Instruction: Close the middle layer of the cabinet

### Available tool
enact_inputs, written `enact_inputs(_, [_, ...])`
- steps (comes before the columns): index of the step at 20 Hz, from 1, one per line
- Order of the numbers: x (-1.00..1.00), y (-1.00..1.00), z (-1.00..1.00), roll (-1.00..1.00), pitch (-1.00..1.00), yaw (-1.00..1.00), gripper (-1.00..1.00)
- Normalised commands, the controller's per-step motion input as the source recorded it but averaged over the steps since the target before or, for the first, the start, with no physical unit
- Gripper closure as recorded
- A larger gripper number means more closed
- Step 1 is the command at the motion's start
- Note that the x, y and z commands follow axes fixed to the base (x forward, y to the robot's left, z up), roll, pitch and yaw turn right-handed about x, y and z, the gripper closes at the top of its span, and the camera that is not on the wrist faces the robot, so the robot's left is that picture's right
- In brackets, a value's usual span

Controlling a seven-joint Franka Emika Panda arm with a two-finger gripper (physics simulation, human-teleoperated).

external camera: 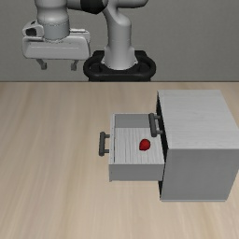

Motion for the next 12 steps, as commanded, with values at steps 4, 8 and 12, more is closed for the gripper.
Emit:
enact_inputs(4, [1.0, 0.0, 0.0, 0.0, 0.0, 0.0, -1.0])
enact_inputs(8, [1.0, 0.0, 0.0, 0.0, 0.0, 0.0, -1.0])
enact_inputs(12, [0.5, 0.0, 0.0, 0.17, 0.0, 0.0, -1.0])
